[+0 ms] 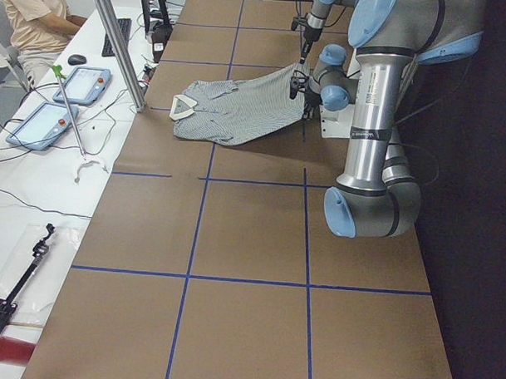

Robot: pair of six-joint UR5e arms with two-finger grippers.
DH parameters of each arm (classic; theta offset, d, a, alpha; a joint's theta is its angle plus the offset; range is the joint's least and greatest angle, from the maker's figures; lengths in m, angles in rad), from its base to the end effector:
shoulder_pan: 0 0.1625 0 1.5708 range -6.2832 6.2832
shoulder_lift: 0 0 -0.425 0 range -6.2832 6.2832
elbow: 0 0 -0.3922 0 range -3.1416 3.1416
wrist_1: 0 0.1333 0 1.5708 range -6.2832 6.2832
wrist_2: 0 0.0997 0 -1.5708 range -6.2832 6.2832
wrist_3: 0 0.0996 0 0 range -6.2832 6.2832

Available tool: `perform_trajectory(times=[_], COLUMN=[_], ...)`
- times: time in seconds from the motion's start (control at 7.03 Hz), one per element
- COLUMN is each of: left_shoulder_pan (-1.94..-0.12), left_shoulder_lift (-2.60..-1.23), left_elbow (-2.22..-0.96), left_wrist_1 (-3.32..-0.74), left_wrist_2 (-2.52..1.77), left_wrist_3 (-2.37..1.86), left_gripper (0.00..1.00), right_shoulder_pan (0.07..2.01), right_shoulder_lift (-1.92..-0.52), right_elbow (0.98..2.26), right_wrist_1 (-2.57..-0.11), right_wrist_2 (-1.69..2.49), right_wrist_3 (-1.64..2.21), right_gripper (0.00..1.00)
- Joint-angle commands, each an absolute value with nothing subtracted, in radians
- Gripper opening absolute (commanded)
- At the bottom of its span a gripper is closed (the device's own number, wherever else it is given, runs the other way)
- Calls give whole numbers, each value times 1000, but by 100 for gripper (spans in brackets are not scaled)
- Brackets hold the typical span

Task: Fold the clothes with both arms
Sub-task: 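Lift the hem with both grippers and fold it toward the collar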

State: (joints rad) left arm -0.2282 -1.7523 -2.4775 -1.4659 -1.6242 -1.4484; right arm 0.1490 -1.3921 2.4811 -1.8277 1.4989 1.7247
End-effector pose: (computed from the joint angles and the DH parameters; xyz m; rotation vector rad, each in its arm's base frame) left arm 0.3575 -0.2144 0.2053 0.1232 0.9767 -0.0709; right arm -0.3726 -0.1980 0.2264 0.0660 -0.8356 0.3150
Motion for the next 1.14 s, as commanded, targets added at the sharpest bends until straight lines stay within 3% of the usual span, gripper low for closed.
perform_trajectory(times=[0.0,0.14,0.43,0.71,1.0], left_shoulder_pan=[-352,-418,-614,-721,-779], left_shoulder_lift=[-1926,-1972,-2096,-2138,-2205], left_elbow=[-2565,-2472,-2238,-2003,-1807], left_wrist_1=[-1185,-1189,-1219,-1399,-1524], left_wrist_2=[-1771,-1773,-1778,-1778,-1776], left_wrist_3=[-1365,-1219,-1065,-994,-954], left_gripper=[0,0,0,0,0], right_shoulder_pan=[231,280,558,736,778], right_shoulder_lift=[-1312,-1234,-1131,-1074,-1002], right_elbow=[2606,2561,2328,2010,1790], right_wrist_1=[-2015,-2058,-2048,-1783,-1645], right_wrist_2=[1612,1614,1707,1785,1784], right_wrist_3=[1659,1544,1294,1221,1213], right_gripper=[0,0,0,0,0])
